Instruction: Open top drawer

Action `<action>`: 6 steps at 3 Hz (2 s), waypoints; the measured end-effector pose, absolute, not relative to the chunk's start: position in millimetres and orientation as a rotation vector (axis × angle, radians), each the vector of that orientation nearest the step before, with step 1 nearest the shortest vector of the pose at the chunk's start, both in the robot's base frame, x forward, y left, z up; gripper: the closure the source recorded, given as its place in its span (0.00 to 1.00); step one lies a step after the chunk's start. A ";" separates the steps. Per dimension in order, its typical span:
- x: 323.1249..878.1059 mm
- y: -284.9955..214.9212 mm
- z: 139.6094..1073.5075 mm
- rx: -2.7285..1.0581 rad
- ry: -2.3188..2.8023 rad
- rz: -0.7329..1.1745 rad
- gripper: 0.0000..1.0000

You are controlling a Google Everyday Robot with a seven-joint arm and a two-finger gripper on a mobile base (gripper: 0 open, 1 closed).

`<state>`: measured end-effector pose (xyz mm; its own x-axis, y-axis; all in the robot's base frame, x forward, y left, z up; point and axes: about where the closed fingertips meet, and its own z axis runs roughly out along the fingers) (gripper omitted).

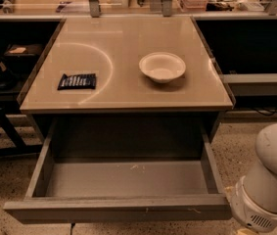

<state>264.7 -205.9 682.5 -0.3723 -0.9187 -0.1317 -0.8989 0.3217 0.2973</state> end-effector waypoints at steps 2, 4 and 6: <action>237.8 -223.5 694.9 1.654 -2.525 -0.523 0.00; 253.3 -240.1 725.9 1.664 -2.633 -0.436 0.00; 266.6 -267.1 759.8 1.628 -2.758 -0.327 0.00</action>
Offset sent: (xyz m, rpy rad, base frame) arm -0.0934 -0.0592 0.0307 -0.0031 0.0908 -0.1495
